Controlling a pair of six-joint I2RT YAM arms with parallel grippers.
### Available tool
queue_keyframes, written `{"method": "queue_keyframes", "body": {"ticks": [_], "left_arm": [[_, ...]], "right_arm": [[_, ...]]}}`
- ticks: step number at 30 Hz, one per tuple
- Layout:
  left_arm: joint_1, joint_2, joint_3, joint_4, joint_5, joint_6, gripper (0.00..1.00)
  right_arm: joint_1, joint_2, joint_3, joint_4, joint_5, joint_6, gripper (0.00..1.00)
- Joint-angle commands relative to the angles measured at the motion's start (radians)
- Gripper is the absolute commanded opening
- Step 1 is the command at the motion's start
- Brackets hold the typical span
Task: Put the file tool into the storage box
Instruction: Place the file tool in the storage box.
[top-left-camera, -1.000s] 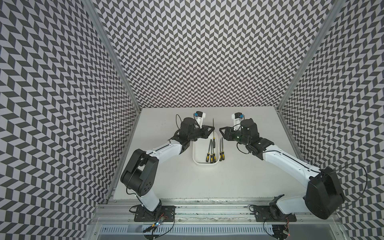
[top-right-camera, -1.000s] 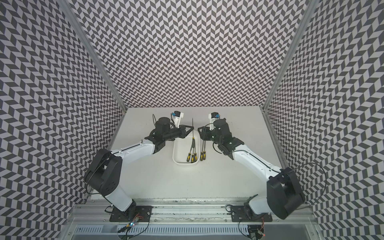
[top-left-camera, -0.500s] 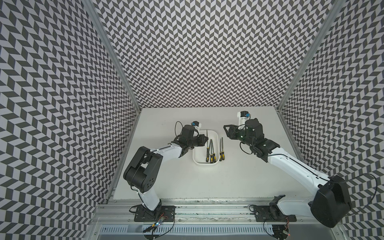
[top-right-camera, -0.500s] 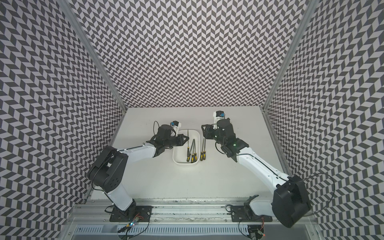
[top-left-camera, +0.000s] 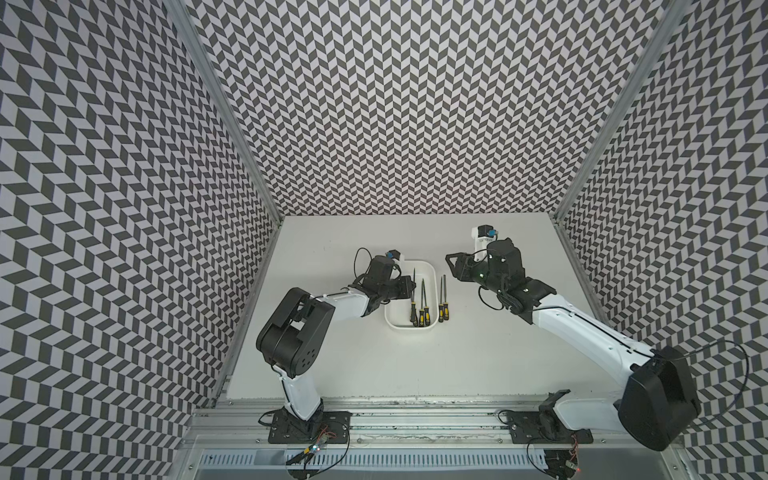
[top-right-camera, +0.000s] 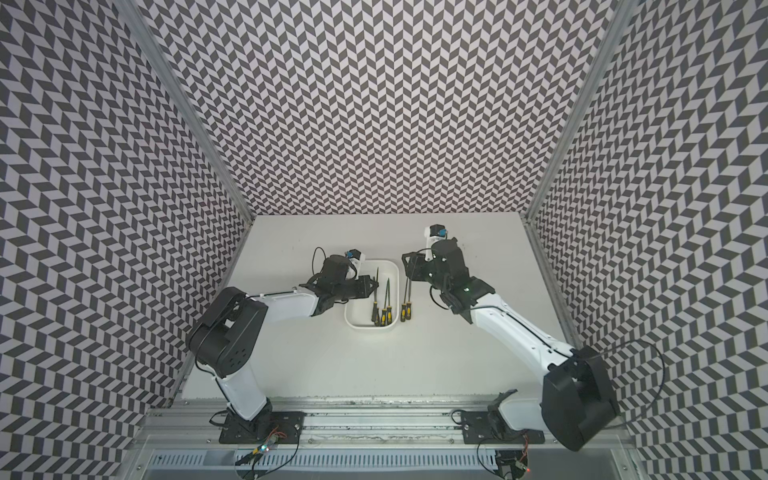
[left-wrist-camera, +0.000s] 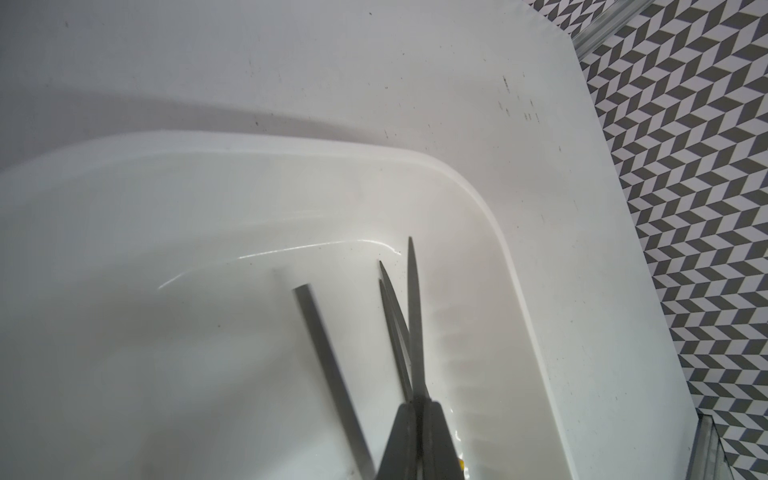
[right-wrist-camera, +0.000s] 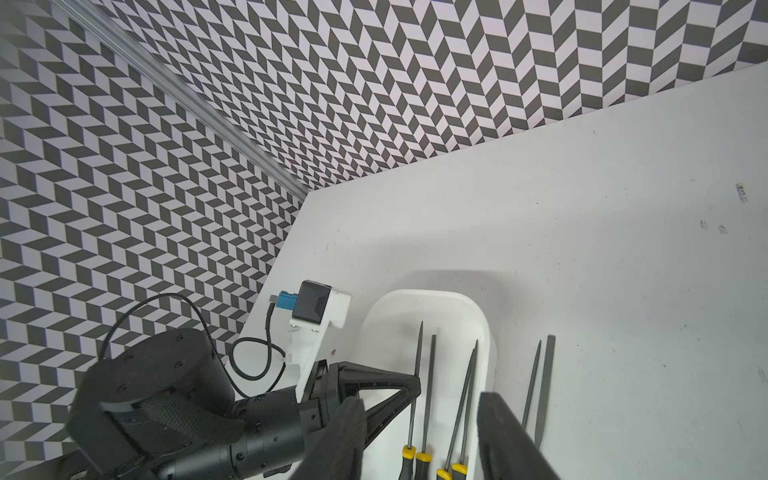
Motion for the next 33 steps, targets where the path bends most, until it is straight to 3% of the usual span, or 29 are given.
{"method": "queue_keyframes", "body": {"ticks": [1,18,23,28,33], "left_arm": [[-0.005,0.044,0.012,-0.027,-0.016,0.016,0.0],[-0.006,-0.128,-0.011,-0.084,-0.052,0.015,0.0],[-0.005,-0.171,-0.051,-0.1,-0.117,0.003,0.0],[0.012,-0.181,-0.127,-0.088,-0.212,-0.023,0.0],[0.011,-0.123,-0.132,-0.069,-0.238,-0.05,0.0]], "right_arm": [[0.003,0.004,-0.014,0.031,0.01,-0.001,0.48],[0.004,0.015,-0.005,0.022,0.014,-0.013,0.48],[0.004,0.013,-0.002,0.018,0.015,-0.016,0.48],[0.002,-0.001,-0.004,0.014,0.02,-0.017,0.48],[0.002,-0.018,-0.012,0.022,0.023,-0.013,0.48]]}}
